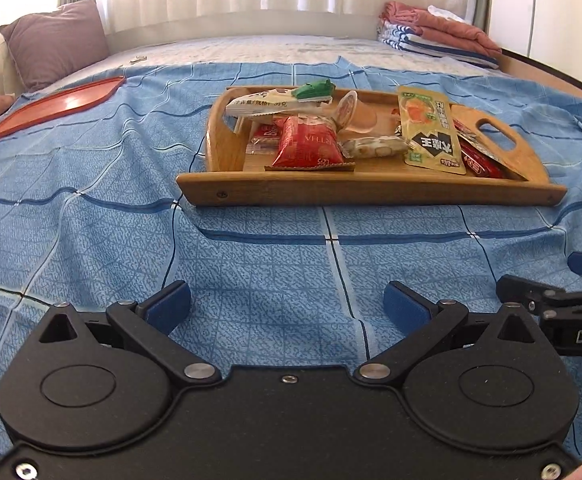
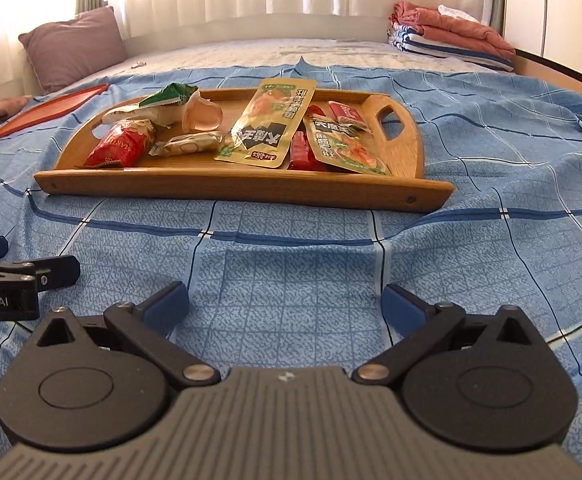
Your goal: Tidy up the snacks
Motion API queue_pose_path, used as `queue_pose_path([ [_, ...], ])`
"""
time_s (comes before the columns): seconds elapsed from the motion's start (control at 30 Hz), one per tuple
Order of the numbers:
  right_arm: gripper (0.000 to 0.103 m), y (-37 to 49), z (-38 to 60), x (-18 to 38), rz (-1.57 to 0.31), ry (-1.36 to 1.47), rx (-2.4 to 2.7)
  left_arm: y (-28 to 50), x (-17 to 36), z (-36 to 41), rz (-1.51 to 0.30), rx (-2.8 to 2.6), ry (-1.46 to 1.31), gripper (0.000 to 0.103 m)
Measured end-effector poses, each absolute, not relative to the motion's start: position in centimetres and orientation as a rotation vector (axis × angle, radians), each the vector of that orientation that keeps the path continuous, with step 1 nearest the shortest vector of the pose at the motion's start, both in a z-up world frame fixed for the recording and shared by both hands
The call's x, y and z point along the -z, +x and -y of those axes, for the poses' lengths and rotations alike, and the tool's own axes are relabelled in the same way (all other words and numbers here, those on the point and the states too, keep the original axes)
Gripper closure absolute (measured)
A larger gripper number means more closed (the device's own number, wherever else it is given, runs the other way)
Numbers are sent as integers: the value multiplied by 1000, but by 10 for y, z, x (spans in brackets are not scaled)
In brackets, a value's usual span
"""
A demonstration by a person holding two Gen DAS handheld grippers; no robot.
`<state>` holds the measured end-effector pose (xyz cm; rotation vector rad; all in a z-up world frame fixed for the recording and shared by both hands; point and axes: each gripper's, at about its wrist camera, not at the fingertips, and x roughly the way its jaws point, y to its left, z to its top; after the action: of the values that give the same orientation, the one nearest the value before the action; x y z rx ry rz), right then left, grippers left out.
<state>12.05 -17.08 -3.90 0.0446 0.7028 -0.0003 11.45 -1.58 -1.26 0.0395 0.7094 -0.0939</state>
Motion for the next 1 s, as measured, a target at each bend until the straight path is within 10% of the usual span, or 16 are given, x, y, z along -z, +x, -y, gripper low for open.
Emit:
queue_pose_path([
  [1.0, 0, 116, 174, 43, -661, 69, -4, 112, 19, 15, -682, 94, 40, 0],
])
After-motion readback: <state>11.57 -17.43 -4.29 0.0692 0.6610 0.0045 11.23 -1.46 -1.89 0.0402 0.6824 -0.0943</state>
